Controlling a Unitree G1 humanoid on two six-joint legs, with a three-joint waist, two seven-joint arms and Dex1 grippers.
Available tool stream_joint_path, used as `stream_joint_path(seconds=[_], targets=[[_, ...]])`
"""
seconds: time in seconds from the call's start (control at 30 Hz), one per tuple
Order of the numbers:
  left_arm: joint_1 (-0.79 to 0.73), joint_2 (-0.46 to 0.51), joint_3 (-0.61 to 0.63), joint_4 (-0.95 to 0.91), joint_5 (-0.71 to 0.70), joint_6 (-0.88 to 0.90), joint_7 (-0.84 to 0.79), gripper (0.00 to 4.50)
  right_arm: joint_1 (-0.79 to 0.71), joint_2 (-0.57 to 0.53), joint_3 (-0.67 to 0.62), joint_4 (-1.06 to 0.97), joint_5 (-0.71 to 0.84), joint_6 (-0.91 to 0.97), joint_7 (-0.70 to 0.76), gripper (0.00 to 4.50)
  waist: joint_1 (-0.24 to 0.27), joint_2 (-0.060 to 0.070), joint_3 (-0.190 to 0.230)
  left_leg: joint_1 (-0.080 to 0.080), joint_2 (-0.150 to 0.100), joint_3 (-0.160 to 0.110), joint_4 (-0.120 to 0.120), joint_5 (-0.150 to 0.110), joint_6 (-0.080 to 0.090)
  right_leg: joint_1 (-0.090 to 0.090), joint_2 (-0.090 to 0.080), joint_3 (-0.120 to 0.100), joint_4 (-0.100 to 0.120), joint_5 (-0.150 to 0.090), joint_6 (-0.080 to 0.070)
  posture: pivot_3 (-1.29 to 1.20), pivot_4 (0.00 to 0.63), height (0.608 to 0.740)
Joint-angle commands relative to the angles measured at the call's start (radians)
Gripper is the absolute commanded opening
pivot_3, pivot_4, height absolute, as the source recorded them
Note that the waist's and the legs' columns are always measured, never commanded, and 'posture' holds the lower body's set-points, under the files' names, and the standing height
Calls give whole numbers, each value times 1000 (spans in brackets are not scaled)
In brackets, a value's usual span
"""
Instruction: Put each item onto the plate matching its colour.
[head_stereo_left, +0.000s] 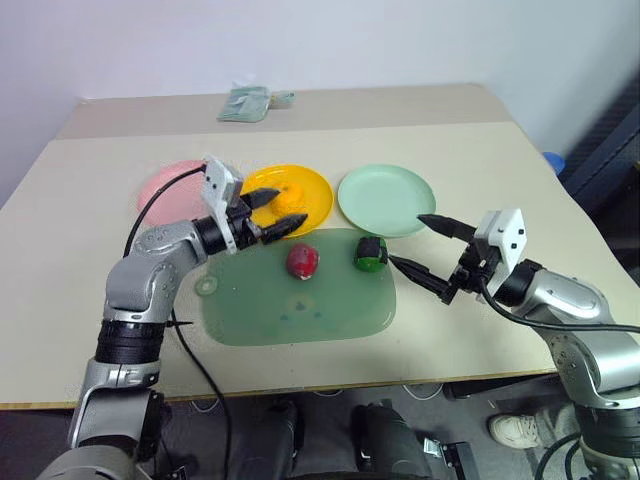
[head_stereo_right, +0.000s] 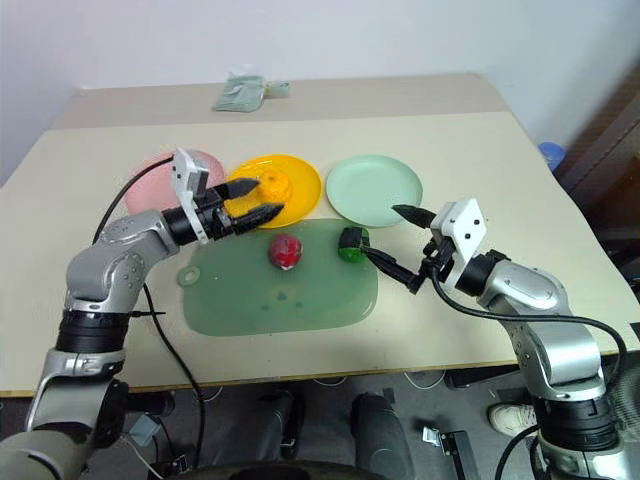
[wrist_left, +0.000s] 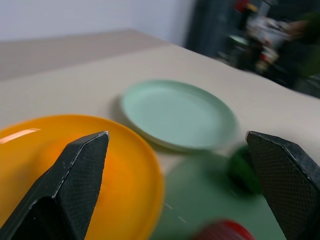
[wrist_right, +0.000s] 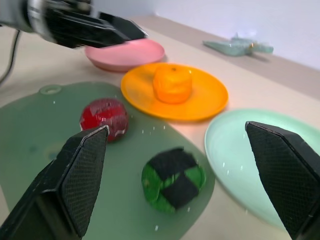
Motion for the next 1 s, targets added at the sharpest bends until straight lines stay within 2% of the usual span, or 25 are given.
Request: stream_joint_path(seconds=[0.03, 0.27, 0.53, 0.73, 0.87, 1.0], targets=[[22, 15, -58, -37, 30, -30, -49, 4475, 6, 8, -34, -55, 14, -12, -19, 4500, -2, 0, 0, 0, 0, 0, 0, 0, 0, 0, 0, 0, 0, 0, 0, 0, 150, 740], [67, 4, -177, 29, 185, -181, -52, 4475, 81, -15, -68, -111, 40, 7, -22, 4500, -1, 0, 0, 0, 0, 0, -1, 0, 0, 0, 0, 0, 0, 0, 0, 0, 150, 740], [88, -7, -172, 48, 215, -223, -45, 4475, 291, -60, -208, -246, 128, 42, 17, 4500, 0, 0, 0, 0, 1, 0, 0, 0, 0, 0, 0, 0, -1, 0, 0, 0, 150, 740], [96, -18, -165, 66, 223, -230, -35, 4475, 328, -57, -239, -282, 146, 52, -2, 4500, -1, 0, 0, 0, 1, 0, 0, 0, 0, 0, 0, 0, -1, 0, 0, 0, 150, 740], [110, -22, -156, 56, 223, -238, -19, 2761, 329, -52, -232, -281, 142, 47, -10, 4500, 0, 0, 0, 0, 1, 0, 0, 0, 0, 1, 0, 0, -1, 0, 0, 0, 150, 740], [126, -38, -105, 32, 192, -223, 23, 2761, 320, -52, -224, -270, 137, 42, -11, 4500, -1, 0, 0, 0, 1, 0, 0, 0, 0, 1, 0, 0, -1, 0, 0, 0, 150, 740]])
